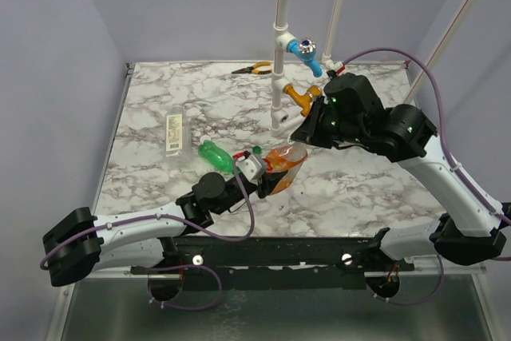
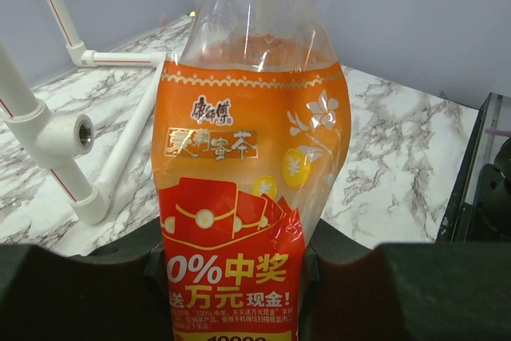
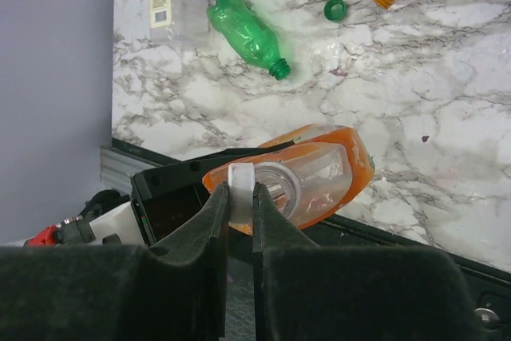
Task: Screw on the bottle caps
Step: Screw the bottle cap onto the plastic bottle.
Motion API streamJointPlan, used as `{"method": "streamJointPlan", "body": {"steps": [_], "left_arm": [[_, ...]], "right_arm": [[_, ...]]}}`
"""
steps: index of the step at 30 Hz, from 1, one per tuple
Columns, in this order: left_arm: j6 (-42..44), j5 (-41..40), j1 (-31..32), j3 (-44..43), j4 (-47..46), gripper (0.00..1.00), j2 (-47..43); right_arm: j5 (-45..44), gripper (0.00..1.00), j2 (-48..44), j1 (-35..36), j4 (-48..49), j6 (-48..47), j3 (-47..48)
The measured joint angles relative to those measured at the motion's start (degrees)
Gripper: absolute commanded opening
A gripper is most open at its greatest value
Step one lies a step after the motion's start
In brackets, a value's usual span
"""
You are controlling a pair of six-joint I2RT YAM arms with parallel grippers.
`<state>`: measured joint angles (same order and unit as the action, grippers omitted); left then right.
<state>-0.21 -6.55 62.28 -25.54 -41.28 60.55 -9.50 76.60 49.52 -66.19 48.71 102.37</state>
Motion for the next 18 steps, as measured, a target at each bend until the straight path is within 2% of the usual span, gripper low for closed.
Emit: {"method": "streamJointPlan", "body": {"steps": [18], "left_arm": [[-0.22,-0.17,-0.02,1.05,-2.38,0.0,-2.51]], "right_arm": [[1.14,0.09,-5.18,0.31,8.52,2.69,-4.33]]}}
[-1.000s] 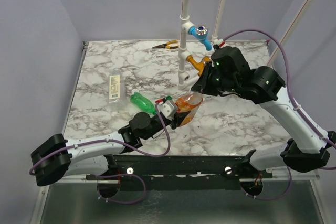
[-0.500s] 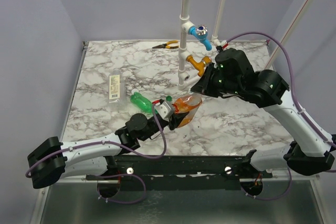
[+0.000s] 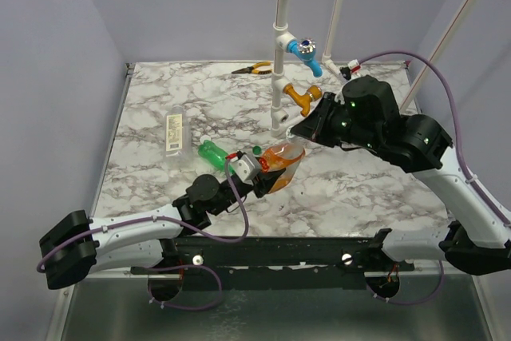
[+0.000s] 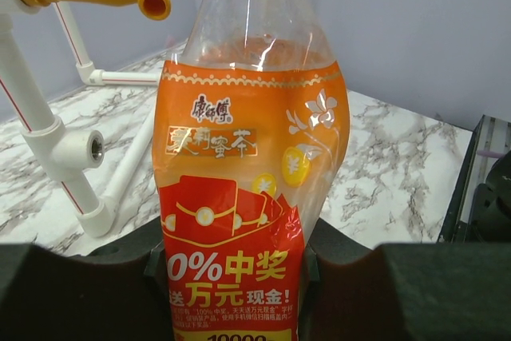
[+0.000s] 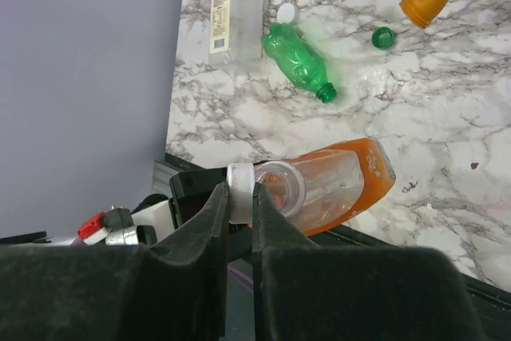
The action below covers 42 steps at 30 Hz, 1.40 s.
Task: Screw on the bottle caps
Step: Screw the bottle cap onto the plastic bottle.
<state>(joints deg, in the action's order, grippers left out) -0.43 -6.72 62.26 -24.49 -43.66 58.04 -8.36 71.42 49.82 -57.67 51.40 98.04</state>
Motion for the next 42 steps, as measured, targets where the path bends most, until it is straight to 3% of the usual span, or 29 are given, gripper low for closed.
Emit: {"method": "streamJointPlan", "body": {"steps": [20,31,42], "left_arm": [[-0.15,-0.92,-0.31,1.84,-5.2,0.0,-1.77],[-1.07,-1.7,-0.31,3.34,-7.5,0.0,0.44],[-0.92,-1.68,-0.37,3.3,-7.32,0.0,0.44]], "right_arm": [[-2.91,0.09,-2.23,-0.81,2.49,0.04,-2.14],[0.42,0.12,-3.82,-0.81,10.58,0.02,-4.15],[2.47,0.13,-3.52,-0.81,12.2,0.26,-7.82]]}}
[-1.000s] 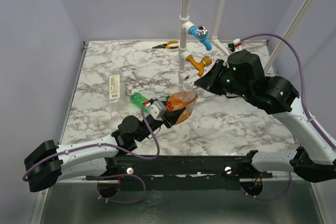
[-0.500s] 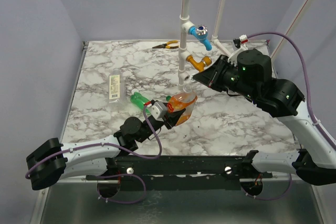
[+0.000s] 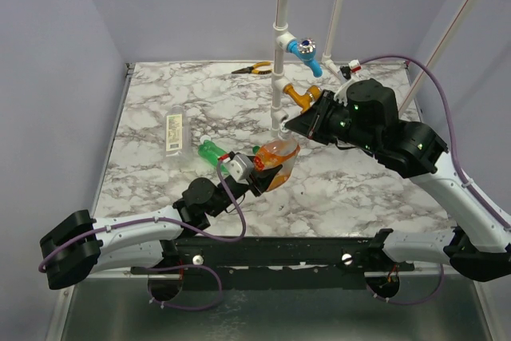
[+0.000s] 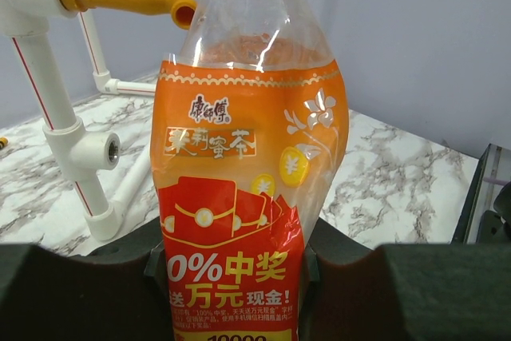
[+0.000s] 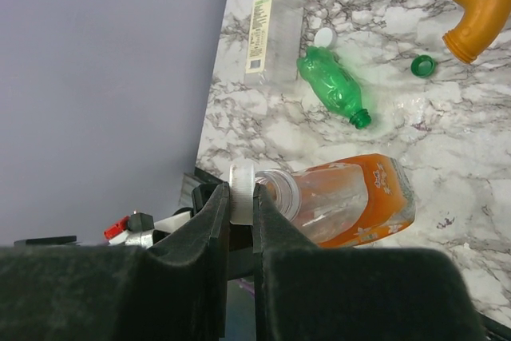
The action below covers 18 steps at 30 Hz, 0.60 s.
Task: Screw on the bottle caps
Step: Screw the bottle cap onto the plastic bottle.
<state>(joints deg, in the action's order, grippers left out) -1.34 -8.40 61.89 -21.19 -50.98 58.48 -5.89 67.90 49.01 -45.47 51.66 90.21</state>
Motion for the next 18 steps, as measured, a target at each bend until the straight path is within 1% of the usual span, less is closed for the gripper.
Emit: {"method": "streamJointPlan", "body": {"steps": [18], "left_arm": [[0.55,0.11,-0.04,-0.42,-0.33,0.0,0.72]], "right_arm": [[1.51,0.13,-0.42,0.0,1.14,0.85,-1.33]]}}
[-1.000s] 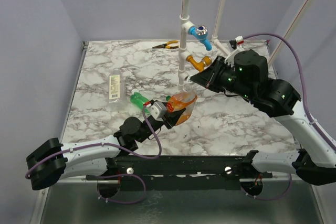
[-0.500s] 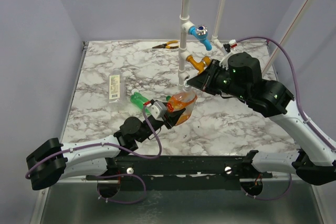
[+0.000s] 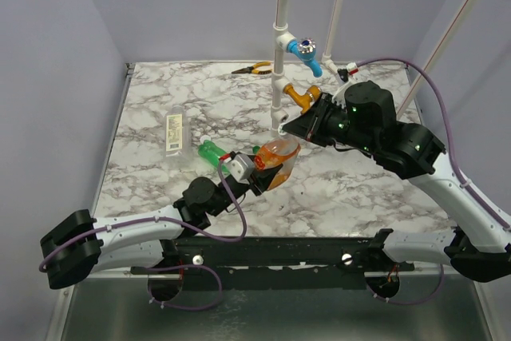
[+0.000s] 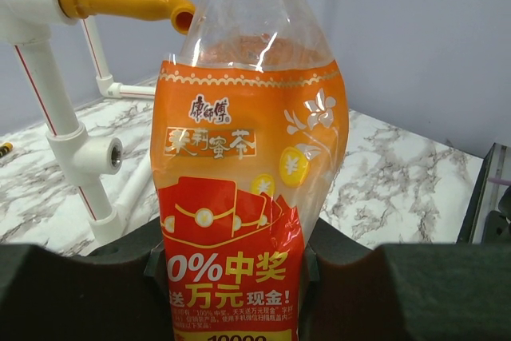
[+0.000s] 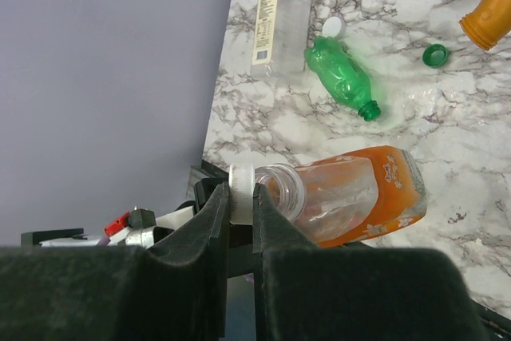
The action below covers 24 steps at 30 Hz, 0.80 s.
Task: Screw on the bottle caps
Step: Screw the bottle cap onto the plastic bottle.
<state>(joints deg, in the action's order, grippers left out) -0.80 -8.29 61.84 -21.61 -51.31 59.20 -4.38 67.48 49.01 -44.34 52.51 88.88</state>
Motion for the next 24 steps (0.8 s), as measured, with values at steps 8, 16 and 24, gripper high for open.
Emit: {"method": "streamJointPlan", "body": {"steps": [8,16,24], "left_arm": [[0.22,0.24,0.0,-0.13,2.12,0.0,-1.99],[0.81,0.37,0.04,-0.13,5.16,0.0,-3.28],[1.75,0.33,0.04,-0.11,7.1,0.0,-4.57]], "right_arm": [[-0.76,0.19,-0.72,0.17,-1.05,1.73,-0.31],[-2.23,0.22,-0.7,0.22,-3.41,2.73,-0.31],[-5.01,0.24,-0.42,0.11,-5.55,2.84,-0.15]]}}
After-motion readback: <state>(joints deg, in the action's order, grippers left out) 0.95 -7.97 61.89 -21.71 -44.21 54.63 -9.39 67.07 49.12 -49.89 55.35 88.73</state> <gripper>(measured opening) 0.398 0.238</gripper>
